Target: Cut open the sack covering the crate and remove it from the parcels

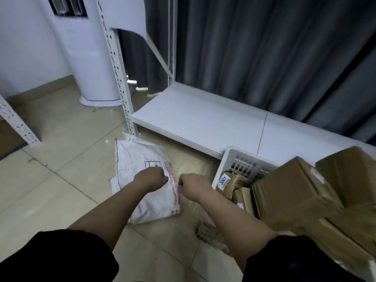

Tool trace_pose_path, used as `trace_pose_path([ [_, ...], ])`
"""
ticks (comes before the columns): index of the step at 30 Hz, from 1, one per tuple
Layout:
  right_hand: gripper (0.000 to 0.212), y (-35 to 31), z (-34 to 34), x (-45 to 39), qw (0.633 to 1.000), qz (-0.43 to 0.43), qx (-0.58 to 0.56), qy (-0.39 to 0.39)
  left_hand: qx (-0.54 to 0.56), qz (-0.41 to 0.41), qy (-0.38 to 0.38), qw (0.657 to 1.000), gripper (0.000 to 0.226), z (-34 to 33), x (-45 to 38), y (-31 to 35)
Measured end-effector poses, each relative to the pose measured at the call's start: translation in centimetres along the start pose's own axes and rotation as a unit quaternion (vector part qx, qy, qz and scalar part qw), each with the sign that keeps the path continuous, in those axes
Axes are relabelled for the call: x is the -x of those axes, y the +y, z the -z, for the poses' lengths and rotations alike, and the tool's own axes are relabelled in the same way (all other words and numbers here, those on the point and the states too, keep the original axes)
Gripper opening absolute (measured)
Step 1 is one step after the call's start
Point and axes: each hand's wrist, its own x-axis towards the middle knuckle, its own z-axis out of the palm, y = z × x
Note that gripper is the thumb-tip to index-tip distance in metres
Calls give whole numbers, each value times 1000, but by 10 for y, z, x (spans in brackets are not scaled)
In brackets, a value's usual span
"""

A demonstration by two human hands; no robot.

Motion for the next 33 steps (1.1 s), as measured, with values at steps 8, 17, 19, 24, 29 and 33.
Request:
trace_pose_path([
  [8,33,30,96,114,992,-100,48,62,6,-71,-29,997,27,60,83,122],
  [17,38,98,136,244,966,-226,41,119,-49,-179,28,982,22,49,167,245],
  [19,40,115,134,265,960,-253,18,122,-56,-192,38,979,23,39,180,268],
  [24,37,172,114,311,944,-306,-49,109,-66,-215,22,974,40,2,202,324],
  [29,23,236,88,360,932,-347,-73,75,-91,-229,-9,969,39,-45,213,371],
  [33,29,283,63,387,918,-380,-91,67,-107,-249,-34,962,38,-90,219,405],
])
